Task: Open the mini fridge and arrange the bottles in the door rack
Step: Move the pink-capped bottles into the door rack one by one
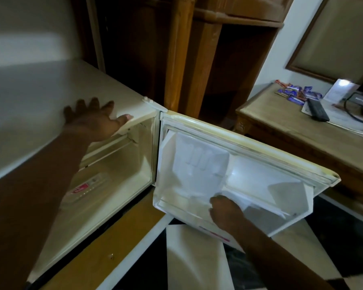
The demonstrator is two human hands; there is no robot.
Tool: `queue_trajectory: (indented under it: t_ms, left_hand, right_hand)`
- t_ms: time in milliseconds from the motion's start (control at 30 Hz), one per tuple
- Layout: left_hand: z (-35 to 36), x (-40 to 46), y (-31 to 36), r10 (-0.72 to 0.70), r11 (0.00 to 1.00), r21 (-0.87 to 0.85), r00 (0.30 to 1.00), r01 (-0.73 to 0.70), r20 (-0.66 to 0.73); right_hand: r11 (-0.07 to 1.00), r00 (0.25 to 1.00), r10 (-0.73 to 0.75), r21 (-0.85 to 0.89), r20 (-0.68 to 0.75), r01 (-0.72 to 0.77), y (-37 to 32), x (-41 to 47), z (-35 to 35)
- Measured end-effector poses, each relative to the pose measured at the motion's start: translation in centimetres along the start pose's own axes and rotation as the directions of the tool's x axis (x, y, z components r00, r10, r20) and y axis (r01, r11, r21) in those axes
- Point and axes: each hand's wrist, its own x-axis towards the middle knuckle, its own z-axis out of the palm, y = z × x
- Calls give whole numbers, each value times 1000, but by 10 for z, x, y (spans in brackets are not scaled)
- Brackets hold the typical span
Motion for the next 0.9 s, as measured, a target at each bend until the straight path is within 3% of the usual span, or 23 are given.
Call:
queue_trajectory:
  t_ms: [100,233,400,567,733,900]
  left_hand:
    - [2,3,-2,0,1000,0,1000,0,16]
    - [5,6,-5,13,1000,-12,1000,-13,3]
    - [10,12,-7,1,1000,-22,1000,-1,1]
    - [19,23,-11,-23,1000,-4,1000,23,-20]
    - [19,25,-11,-18,1000,-21,1000,18,-11]
    - [9,12,-4,-1,1000,2,1000,1,-5]
  right_hand:
    - [986,986,128,-122,106,-115,38,-3,21]
    - [954,970,210,-244,125,-176,58,-2,32]
    - [971,958,165,-209,233,-117,54,9,27]
    - [973,928,199,-177,314,-148,65,5,40]
    - [982,942,159,55,294,-183,75,2,46]
    - [887,976,127,420,174,-191,77,3,27]
